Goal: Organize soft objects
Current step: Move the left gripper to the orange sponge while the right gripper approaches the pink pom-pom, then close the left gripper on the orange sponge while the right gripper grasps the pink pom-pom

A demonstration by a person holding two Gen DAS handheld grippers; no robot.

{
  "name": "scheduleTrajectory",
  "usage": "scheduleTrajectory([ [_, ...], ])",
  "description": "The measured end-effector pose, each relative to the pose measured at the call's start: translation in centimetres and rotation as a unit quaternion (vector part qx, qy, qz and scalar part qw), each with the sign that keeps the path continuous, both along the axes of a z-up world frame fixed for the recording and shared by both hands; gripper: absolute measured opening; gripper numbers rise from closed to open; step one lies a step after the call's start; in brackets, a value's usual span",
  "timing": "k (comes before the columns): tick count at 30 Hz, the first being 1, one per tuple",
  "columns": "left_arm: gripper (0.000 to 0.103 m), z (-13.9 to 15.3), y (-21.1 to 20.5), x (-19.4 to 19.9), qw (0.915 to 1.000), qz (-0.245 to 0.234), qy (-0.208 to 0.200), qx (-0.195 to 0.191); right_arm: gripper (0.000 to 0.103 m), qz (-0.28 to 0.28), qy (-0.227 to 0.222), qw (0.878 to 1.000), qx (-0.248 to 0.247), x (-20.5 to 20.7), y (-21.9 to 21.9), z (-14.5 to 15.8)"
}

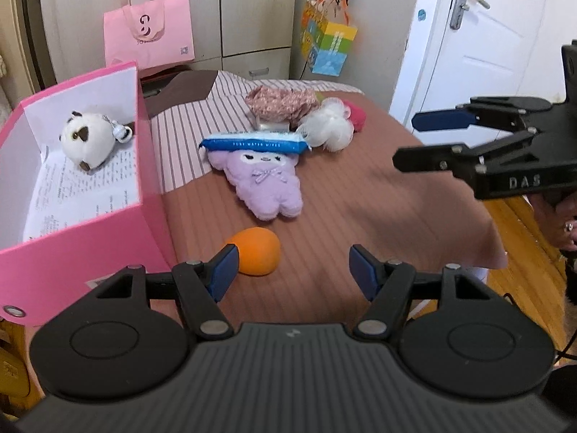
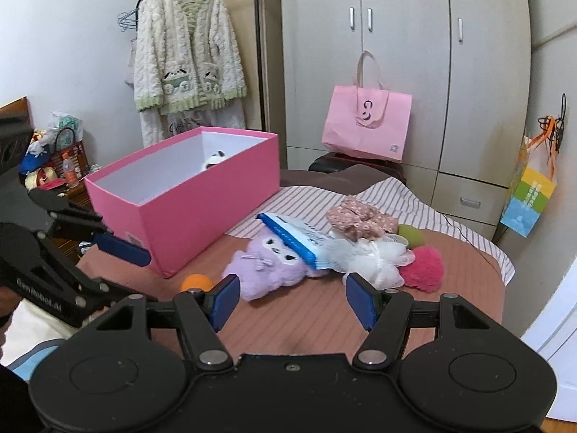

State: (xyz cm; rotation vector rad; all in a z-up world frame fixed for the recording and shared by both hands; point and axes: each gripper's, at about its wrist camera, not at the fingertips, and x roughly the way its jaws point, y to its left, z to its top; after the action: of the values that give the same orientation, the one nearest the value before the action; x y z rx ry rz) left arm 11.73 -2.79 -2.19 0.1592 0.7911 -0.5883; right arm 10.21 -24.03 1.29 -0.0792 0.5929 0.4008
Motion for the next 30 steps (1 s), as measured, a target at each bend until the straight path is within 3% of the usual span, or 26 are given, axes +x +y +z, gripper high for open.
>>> scheduleTrajectory([
  [10, 0.067, -3.2, -0.6, 1.8, 0.9998, 0.02, 0.001, -0.004, 0.074, -0.039, -0.01, 0.999, -0.016, 3.8, -2.0, -2.1],
  [14, 0.067, -3.9, -0.6, 1.7, 0.999, 0.031, -0.032, 0.006, 0.074, -0.066, -0.012, 0.997, -0.023, 5.5, -3.3, -3.0],
  [23, 0.067, -4.6, -1.2, 2.0, 0.997, 0.058, -0.051, 0.006, 0.074, -0.14, 0.002, 0.989, 0.042, 9.0, -8.3, -4.4],
  [30, 0.063, -5.6, -1.6, 2.8, 0.9959, 0.085, -0.029, 0.016, 0.062, -0.153, 0.035, 0.987, 0.045, 12.3, -9.9, -6.4],
])
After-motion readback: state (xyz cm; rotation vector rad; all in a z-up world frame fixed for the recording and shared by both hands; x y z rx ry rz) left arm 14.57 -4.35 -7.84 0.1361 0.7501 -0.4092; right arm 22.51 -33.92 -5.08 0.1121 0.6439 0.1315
